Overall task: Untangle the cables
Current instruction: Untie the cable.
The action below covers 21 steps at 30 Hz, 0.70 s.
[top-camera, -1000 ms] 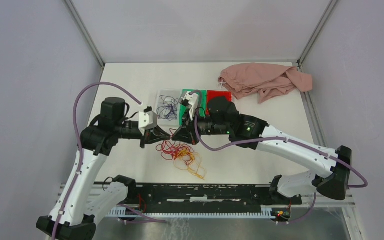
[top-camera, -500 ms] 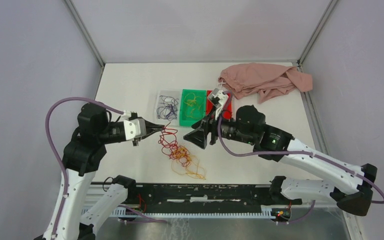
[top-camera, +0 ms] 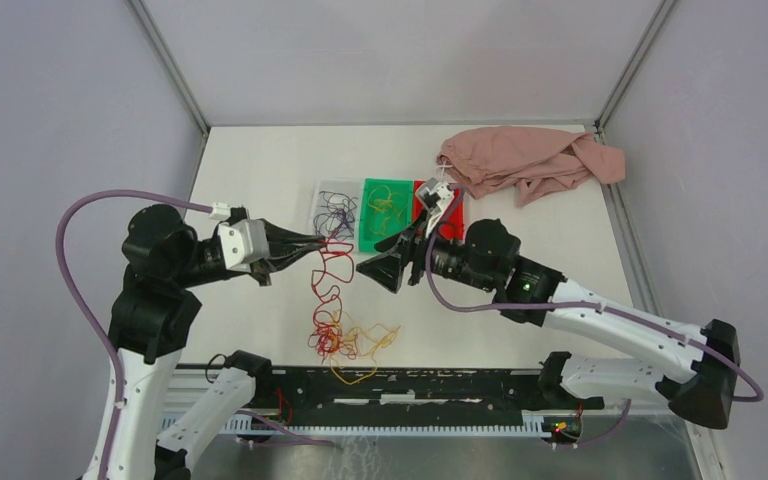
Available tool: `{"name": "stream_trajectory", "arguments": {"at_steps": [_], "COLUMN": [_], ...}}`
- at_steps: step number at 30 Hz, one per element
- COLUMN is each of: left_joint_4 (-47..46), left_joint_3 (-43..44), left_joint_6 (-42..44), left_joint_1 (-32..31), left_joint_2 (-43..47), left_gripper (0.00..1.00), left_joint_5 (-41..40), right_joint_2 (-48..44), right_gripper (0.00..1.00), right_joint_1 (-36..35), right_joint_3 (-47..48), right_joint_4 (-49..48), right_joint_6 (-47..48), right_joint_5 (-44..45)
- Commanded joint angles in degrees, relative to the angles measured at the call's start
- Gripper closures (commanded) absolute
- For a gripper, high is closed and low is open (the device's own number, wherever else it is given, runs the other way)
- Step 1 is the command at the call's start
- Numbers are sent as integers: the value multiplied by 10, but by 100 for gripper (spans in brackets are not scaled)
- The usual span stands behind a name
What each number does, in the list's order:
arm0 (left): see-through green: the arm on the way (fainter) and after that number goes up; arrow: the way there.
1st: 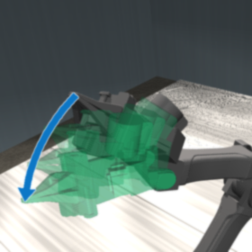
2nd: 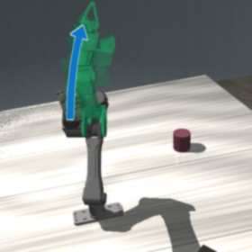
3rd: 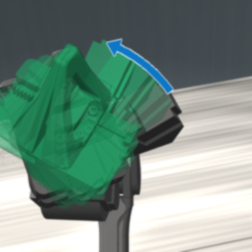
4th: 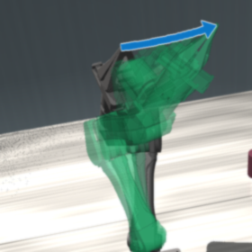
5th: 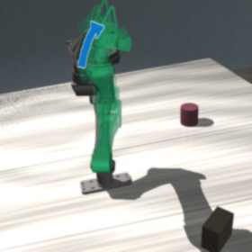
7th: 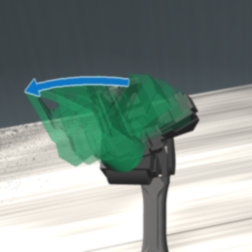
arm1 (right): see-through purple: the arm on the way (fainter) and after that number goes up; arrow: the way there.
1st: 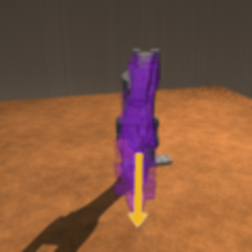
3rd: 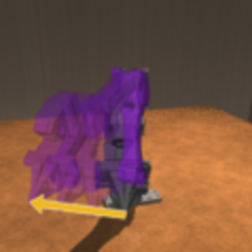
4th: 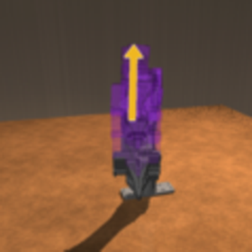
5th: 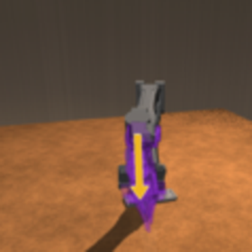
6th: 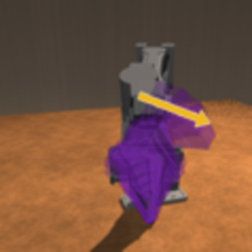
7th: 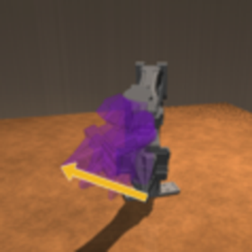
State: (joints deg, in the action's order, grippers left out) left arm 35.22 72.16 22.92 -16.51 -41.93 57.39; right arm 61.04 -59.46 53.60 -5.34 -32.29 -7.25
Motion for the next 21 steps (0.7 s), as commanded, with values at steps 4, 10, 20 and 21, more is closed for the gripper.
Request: {"name": "stream_trajectory", "arguments": {"at_steps": [4,10,20,21], "left_joint_4": [-81,-89,-90,-90], "left_joint_3": [0,-8,-26,-28], "left_joint_6": [-76,-71,-46,-44], "left_joint_1": [0,0,0,0], "left_joint_2": [9,0,4,5], "left_gripper": [97,97,97,97], "left_joint_5": [10,5,-4,-6], "right_joint_2": [74,118,137,137], "right_gripper": [23,21,20,20], "right_joint_1": [1,-9,-21,-21], "right_joint_3": [20,22,7,7], "right_joint_4": [-197,-280,-329,-332], "right_joint_6": [-87,-132,-153,-156], "right_joint_5": [-54,-66,-57,-57]}}
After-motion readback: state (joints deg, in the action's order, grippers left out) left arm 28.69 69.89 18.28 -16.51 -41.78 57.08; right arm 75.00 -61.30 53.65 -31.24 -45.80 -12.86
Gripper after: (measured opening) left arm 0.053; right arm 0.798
